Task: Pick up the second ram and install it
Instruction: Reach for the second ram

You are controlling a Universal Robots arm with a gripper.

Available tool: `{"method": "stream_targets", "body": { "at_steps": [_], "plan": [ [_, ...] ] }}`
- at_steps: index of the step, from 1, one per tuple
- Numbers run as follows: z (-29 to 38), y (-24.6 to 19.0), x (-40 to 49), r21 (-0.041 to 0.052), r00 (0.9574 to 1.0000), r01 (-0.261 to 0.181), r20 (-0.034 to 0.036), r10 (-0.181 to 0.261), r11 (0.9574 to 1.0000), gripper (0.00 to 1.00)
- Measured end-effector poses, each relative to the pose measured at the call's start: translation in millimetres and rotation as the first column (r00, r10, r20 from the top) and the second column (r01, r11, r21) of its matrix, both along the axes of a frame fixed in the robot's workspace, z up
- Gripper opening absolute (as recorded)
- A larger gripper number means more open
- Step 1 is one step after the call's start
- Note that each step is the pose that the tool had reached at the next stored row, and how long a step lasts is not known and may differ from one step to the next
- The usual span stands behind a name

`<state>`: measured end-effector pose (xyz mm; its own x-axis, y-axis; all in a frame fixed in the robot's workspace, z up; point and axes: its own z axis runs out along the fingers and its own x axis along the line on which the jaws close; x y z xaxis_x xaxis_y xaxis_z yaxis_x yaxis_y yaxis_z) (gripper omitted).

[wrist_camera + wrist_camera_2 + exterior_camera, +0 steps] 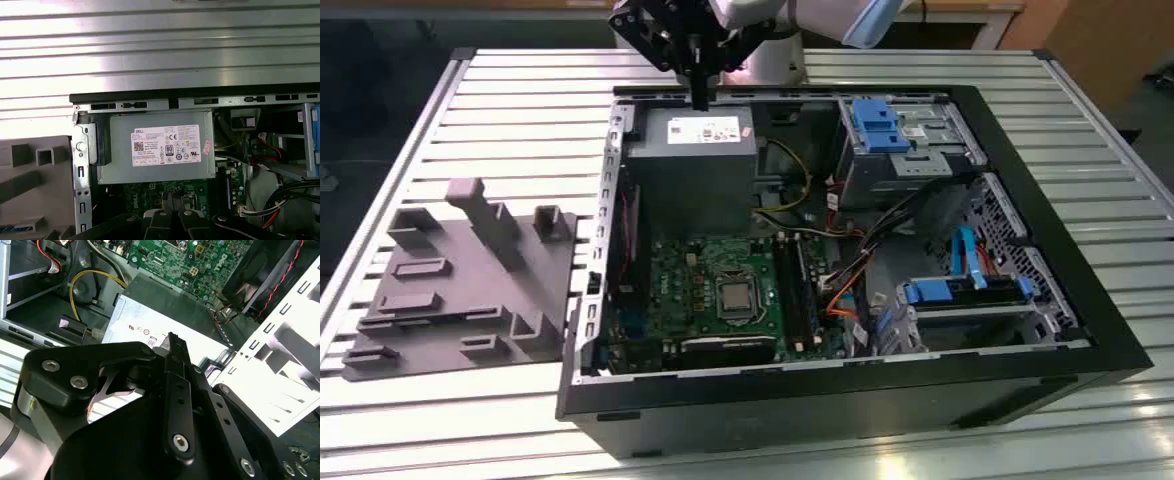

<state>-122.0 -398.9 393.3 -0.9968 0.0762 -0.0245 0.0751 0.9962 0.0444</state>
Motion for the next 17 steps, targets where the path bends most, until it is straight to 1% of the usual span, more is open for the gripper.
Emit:
{"method": "stream_targets", "body": {
  "at_steps": [6, 17],
  "plan": [
    [0.0, 0.0, -0.3, -0.0001, 1.0000, 0.000, 0.0000, 0.000, 1.0000, 0.11],
    [0.0, 0.0, -3.6, -0.0001, 1.0000, 0.000, 0.0000, 0.000, 1.0000, 0.11]
  ]
}}
